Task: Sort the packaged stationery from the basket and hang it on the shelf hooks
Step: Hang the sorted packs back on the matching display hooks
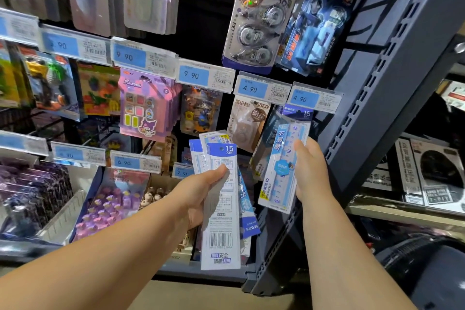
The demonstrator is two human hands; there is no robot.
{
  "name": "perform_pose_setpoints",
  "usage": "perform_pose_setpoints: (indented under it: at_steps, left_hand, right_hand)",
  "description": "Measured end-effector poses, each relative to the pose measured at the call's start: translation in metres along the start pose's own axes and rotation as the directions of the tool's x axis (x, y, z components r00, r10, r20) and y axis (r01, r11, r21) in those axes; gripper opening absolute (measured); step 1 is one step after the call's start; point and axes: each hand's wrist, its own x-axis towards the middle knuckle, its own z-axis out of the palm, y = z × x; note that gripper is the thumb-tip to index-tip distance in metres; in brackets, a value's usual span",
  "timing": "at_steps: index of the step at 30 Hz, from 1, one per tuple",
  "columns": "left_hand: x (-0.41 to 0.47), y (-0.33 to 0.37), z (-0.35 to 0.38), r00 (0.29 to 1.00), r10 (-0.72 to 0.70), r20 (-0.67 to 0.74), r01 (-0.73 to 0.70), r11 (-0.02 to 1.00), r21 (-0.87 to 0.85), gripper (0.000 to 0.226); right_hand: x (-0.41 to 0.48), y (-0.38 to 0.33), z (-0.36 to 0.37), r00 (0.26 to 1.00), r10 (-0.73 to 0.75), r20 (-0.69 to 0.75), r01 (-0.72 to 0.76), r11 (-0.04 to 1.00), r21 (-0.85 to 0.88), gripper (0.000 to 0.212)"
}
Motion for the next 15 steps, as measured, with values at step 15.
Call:
perform_pose_setpoints:
  at_steps: [15]
  left_hand:
    - [-0.010, 0.013, -0.011, 0.997, 0.048, 0.059, -0.051, 0.998, 0.047, 0.020]
  right_hand:
    - [-0.031, -0.006, 0.034, 0.938, -0.346, -0.039, 0.255, 0.760, -0.598, 0.032]
